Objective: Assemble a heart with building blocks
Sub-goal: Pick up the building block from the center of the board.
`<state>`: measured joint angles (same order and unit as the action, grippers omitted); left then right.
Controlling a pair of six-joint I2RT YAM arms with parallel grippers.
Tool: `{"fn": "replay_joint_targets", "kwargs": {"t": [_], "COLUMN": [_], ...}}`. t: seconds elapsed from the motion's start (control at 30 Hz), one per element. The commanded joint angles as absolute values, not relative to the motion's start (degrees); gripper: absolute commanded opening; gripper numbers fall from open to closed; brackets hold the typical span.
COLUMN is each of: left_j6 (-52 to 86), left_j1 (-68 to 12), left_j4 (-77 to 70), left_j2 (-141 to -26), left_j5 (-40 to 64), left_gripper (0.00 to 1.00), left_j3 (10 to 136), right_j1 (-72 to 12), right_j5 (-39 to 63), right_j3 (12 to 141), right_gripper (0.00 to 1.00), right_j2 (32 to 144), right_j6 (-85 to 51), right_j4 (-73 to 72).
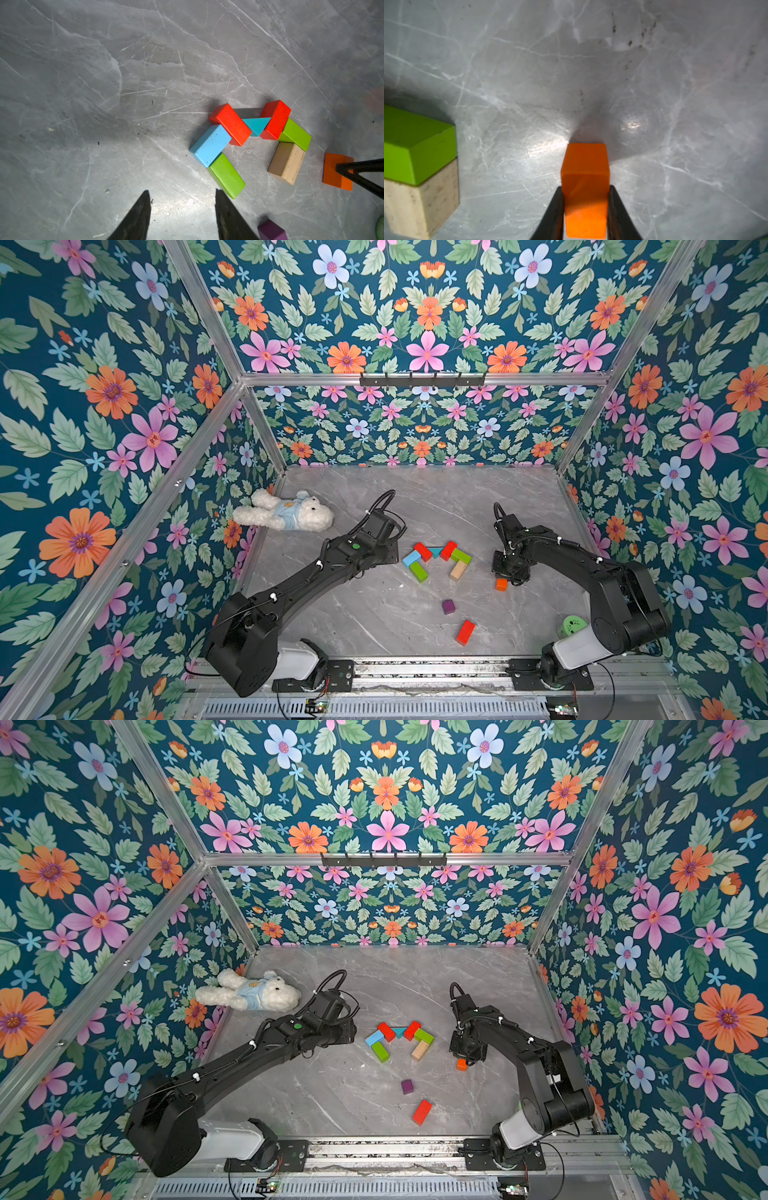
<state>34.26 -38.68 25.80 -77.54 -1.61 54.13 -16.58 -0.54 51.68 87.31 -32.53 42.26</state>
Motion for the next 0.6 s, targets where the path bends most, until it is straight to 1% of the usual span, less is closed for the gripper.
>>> {"fn": "replay_joint_targets", "kwargs": {"t": [0.0,0.07,0.17,0.27,0.37,0.5,0.57], "left_j6": [34.63,34.65,35.55,37.17,39.04,40.28,40.36], "left_j1": [-38.22,-37.98,-37.38,-36.48,-35.44,-34.25,-33.93], "left_j4": [24.70,24.61,24.06,23.48,22.39,22.09,22.66], "left_j2": [-77.33,-77.08,-76.42,-75.45,-74.14,-72.08,-71.00], "left_j5": [-2.00,-2.31,-3.05,-3.59,-3.56,-3.36,-3.84], "left_gripper": [0.52,0.51,0.51,0.51,0.51,0.51,0.51], "left_j3": [53.57,53.11,51.93,50.45,48.65,46.92,46.22], "right_j1": [-17.92,-21.29,-28.96,-36.91,-42.52,-45.58,-46.94], "right_j5": [-4.52,-7.64,-10.87,-10.66,-7.80,-6.33,-5.28], "right_j3": [52.09,53.09,55.98,59.35,61.77,66.86,68.07], "right_gripper": [0.18,0.17,0.18,0.18,0.18,0.13,0.12], "right_j2": [85.12,81.76,76.69,75.28,78.39,87.83,90.98], "right_j6": [-32.43,-32.52,-31.94,-29.31,-24.78,-22.53,-21.82], "right_j4": [46.01,48.57,51.23,50.49,46.50,45.64,44.34]}}
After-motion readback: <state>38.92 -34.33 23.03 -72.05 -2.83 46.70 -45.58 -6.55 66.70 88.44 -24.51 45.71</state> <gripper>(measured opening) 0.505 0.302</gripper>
